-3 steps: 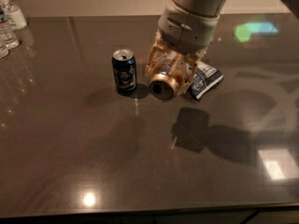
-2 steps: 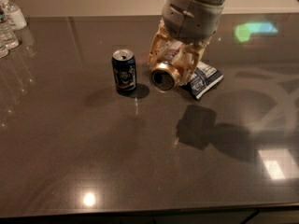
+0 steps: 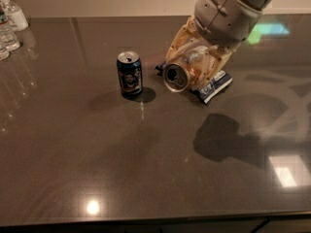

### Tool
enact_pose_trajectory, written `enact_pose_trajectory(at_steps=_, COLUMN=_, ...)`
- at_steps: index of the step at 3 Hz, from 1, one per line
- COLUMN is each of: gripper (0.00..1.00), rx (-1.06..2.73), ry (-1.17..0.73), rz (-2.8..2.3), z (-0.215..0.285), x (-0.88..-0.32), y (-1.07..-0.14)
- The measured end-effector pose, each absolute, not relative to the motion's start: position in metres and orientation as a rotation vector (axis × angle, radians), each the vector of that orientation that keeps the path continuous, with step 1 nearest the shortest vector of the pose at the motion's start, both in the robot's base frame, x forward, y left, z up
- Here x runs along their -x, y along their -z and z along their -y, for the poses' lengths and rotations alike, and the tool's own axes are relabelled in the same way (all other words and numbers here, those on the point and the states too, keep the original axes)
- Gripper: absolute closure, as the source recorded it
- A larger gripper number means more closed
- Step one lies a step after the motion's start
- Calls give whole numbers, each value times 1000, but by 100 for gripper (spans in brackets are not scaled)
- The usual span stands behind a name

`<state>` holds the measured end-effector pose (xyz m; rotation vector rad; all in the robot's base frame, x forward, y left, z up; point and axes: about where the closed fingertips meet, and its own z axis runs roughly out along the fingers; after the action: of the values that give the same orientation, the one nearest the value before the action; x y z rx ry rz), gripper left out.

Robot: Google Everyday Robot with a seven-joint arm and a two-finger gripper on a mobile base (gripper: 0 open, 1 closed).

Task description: Place orange can upright

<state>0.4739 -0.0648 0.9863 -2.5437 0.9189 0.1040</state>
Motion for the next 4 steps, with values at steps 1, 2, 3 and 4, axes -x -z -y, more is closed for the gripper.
enact_pose_trajectory(at_steps=1, gripper=100, rx=2533, ry=-92, rz=-918, z=63, x=-476, y=-988)
enact_pose_trajectory(at_steps=2, gripper=100, rx=2502, ry=-105, rz=-935, z=62, x=-479, y=-986)
enact_pose_trajectory(at_steps=3, gripper=100, rx=2407, ry=-139, rz=-977, z=57, x=-468, y=-987)
enact_pose_trajectory(at_steps=4, gripper=100, rx=2280, ry=-177, rz=-1027, z=50, x=-449, y=-994)
